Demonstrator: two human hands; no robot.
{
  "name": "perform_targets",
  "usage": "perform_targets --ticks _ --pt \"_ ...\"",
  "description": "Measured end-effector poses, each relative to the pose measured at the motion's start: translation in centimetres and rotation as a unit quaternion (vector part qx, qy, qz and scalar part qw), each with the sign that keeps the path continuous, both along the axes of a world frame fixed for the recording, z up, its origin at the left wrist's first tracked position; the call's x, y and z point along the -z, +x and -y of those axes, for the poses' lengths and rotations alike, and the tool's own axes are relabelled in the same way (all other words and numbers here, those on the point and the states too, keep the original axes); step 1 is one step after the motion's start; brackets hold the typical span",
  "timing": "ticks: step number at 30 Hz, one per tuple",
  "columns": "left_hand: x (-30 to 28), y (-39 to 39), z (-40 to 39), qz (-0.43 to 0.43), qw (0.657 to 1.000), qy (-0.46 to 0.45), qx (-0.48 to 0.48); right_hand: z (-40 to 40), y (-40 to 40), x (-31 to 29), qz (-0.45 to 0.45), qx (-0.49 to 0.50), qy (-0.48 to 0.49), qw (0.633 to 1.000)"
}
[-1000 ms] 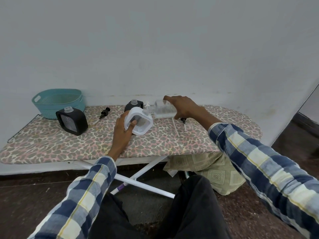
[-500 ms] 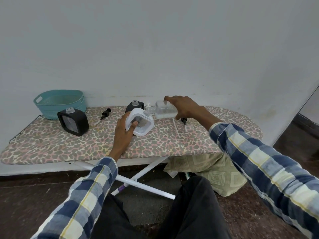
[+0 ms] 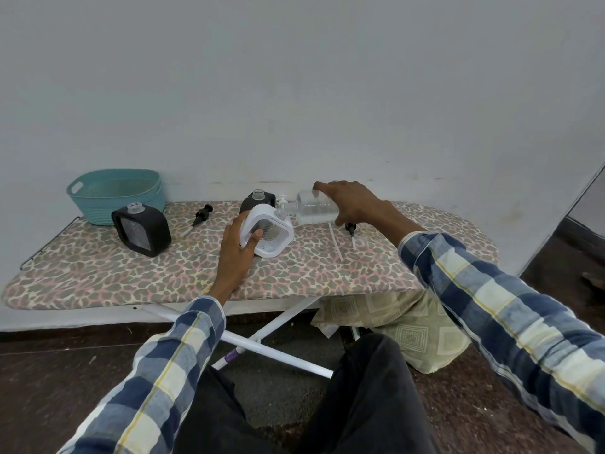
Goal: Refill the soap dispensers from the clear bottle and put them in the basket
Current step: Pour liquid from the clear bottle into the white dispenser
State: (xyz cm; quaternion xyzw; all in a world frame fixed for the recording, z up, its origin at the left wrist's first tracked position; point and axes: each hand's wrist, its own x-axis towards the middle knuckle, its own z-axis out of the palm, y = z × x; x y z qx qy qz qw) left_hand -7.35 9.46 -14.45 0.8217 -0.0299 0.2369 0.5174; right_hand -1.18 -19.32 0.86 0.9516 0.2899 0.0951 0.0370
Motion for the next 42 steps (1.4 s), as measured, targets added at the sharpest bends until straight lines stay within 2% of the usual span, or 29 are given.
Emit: perform_targets --ticks 42 --pt "-0.07 -0.04 -0.02 0.007 1.000 0.008 -0.003 -0.19 -0.41 -0.48 0.011 0.005 -0.010 1.000"
